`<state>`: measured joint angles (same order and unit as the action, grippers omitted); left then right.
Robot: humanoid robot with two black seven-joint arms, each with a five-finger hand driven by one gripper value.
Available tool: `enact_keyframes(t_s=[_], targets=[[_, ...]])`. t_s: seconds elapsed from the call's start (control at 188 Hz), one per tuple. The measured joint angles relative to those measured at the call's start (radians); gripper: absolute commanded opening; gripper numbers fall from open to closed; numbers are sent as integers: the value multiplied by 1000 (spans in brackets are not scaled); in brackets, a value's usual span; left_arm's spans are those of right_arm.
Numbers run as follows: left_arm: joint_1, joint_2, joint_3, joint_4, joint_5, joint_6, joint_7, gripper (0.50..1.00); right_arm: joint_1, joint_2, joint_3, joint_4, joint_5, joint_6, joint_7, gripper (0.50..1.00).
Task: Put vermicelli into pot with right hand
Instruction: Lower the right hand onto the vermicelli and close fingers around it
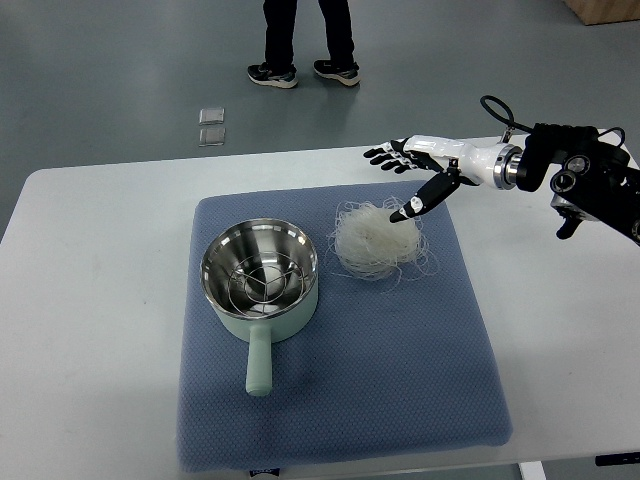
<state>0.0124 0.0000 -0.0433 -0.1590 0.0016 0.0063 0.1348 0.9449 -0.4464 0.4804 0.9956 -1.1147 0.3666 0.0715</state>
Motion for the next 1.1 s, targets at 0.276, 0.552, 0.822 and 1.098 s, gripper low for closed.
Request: enact_keyframes(t_s=[0.276,0.552,0.822,1.098], targets=[[0,0,-1,0,0,0,0,1000,5,0,-60,7,-29,-11,1,928],[0,0,0,0,0,0,0,1000,-50,30,-104,7,-48,-103,5,928],[0,0,-1,0,0,0,0,1000,-47,35,-107,-9,-125,-137,5,928],[0,0,-1,0,0,0,0,1000,-36,109,-117,-80,-151,-177,1,928]])
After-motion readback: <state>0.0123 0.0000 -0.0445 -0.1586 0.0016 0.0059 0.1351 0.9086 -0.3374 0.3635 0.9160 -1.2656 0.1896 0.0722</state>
